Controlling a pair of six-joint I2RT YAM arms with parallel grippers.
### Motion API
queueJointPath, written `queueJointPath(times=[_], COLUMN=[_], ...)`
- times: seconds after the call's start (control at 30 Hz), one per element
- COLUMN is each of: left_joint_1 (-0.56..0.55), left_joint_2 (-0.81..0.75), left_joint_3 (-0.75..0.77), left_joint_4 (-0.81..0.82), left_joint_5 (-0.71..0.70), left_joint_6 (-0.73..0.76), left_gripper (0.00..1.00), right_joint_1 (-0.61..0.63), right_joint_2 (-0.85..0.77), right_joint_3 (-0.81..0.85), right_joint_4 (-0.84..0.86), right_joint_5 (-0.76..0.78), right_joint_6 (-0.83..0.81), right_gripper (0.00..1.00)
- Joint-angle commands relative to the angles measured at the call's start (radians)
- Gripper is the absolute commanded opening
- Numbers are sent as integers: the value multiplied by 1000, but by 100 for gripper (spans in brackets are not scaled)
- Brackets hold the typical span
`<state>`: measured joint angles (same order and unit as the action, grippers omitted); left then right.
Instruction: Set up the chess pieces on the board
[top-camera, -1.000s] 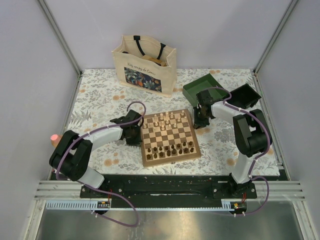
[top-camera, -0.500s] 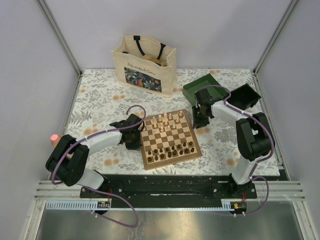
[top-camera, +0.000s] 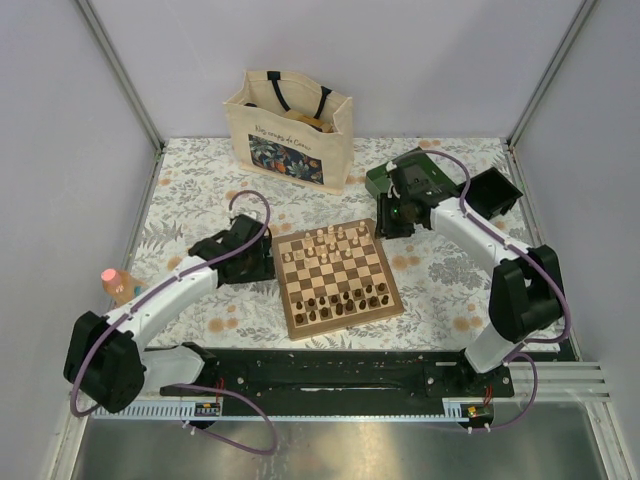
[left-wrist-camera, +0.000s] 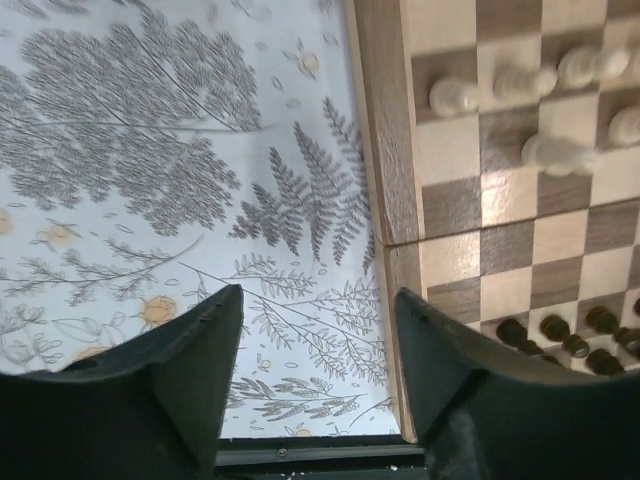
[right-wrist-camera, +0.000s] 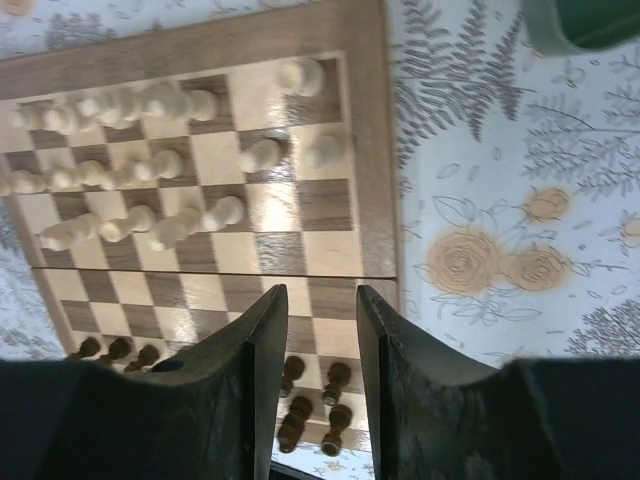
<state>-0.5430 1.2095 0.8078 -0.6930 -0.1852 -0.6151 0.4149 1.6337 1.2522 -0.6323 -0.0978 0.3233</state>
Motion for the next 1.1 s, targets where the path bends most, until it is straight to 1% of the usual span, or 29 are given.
queueJointPath(times=[0.0, 0.13, 0.23, 0.4, 0.53, 0.63, 0.9, 1.07], left_joint_1=[75, 168, 219, 264, 268, 268, 268, 268], left_joint_2=[-30, -7, 12, 44, 71, 81, 90, 88], left_joint_3=[120, 191, 225, 229, 226, 215, 211, 200], left_joint_4=[-39, -54, -53, -22, -20, -16, -19, -20], left_joint_5=[-59, -62, -65, -74, -54, -31, -31, -19], left_joint_6=[98, 208, 255, 290, 287, 284, 282, 275], left_gripper=[75, 93, 98, 99, 99, 99, 99, 99], right_joint_1=[73, 143, 188, 239, 258, 265, 282, 288], right_joint_2=[-9, 40, 93, 173, 216, 239, 302, 321], right_joint_3=[107, 176, 226, 303, 328, 340, 404, 414], right_joint_4=[-23, -26, -32, -66, -81, -90, -132, -149], right_joint_5=[-20, -3, 1, 58, 88, 93, 93, 92], right_joint_6=[29, 57, 75, 103, 114, 118, 112, 112], right_gripper=[43, 42, 41, 39, 38, 38, 38, 38])
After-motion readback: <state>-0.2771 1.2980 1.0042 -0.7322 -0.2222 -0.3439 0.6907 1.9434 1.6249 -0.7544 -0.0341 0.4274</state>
